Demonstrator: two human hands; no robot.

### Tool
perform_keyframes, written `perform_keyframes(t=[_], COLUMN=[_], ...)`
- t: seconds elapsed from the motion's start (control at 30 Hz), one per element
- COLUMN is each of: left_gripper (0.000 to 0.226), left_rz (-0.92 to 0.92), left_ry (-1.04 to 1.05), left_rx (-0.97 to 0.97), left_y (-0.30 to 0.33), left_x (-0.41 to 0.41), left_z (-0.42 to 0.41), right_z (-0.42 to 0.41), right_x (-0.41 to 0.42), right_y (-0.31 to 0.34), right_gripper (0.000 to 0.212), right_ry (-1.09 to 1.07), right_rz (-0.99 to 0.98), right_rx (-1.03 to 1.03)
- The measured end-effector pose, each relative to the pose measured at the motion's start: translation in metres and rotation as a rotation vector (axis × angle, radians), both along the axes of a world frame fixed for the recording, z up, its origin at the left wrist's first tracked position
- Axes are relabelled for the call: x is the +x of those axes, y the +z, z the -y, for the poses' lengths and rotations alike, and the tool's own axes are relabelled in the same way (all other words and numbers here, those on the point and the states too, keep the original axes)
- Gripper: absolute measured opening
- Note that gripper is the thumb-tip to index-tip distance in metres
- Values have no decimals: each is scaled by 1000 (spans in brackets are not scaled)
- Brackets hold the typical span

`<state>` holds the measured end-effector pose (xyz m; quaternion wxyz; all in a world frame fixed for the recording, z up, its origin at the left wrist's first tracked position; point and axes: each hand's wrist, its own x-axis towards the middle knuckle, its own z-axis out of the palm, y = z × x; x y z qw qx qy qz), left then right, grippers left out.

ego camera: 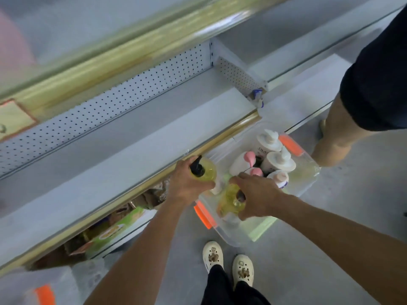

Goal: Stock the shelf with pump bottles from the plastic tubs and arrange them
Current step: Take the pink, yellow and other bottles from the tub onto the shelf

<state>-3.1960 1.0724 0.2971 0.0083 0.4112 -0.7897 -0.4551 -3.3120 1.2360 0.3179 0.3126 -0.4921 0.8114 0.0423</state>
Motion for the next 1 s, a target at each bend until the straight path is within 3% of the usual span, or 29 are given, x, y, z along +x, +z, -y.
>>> perform_keyframes(t=[0.1, 0.47, 0.7, 1.0], left_gripper=[73, 66, 60, 38], left_rz=[-123, -481, -611, -649], left_ry=[103, 308, 410, 438], left_rx=[50, 36, -70, -137], left_y=[37, 158, 213, 260], left_x=[16, 61, 82, 105], left_z=[1, -8, -18, 6], right_z=[4, 12, 24, 86], right_x=[-12, -19, -21, -18], right_y=[39, 175, 252, 347], right_gripper=[83, 79, 66, 65], right_ry=[-54, -19, 52, 205], right_rz=[52, 34, 55, -21], right_rx=[-93, -346, -483, -615])
